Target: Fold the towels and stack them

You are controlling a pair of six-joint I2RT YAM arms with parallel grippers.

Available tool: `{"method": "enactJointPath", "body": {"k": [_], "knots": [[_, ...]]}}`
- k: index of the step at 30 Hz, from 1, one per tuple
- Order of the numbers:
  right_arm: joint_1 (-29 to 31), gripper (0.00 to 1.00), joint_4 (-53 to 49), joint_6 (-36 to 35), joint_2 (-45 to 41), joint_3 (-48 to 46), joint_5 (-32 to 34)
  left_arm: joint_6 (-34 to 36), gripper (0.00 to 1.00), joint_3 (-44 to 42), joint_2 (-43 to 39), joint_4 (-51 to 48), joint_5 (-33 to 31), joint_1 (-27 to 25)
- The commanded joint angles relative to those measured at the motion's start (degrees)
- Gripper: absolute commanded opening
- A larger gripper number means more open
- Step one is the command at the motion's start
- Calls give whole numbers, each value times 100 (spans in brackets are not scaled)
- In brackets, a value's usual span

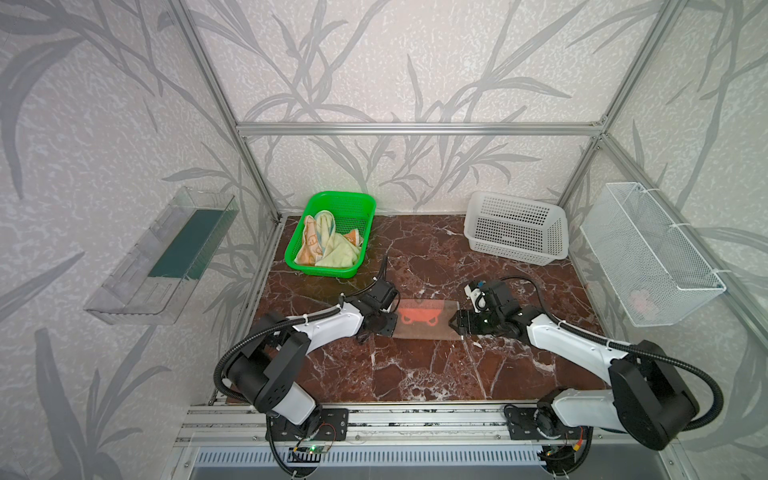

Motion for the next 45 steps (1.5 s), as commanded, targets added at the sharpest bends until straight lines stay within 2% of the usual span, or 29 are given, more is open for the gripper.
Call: {"method": "enactJointPath", "body": {"k": [1, 5, 10, 13, 23, 30, 34, 35, 40, 45], "knots": [[-131, 80, 294, 126, 108, -69, -189, -64, 38, -73, 90, 18, -73, -21], [-184, 80, 561, 168, 385, -75, -383, -68, 38, -75, 114, 26, -47, -16], [-186, 74, 744, 179, 919, 12, -625, -72, 38, -98, 98, 27, -62, -17], [-185, 66, 844, 166, 1159, 24, -690, -81, 38, -128, 74, 42, -73, -21], [-175, 50, 1067, 204, 1795, 48, -883, -54, 38, -177, 140, 132, -22, -17], [-166, 30, 1538, 357, 2341, 55, -1154, -41, 38, -189, 182, 150, 9, -16], [-164, 3, 1640, 348, 2545, 236, -1262, -37, 38, -197, 163, 191, 49, -15], [-158, 0, 1581, 301, 2566, 321, -1262, -29, 38, -199, 135, 231, 93, -13], [-158, 0, 728, -223, 2557, 1041, -928, 3, 40, -143, -193, 442, 200, -9], [-158, 0, -329, -874, 2526, 2069, -355, 32, 51, -94, -574, 626, 175, -15]]}}
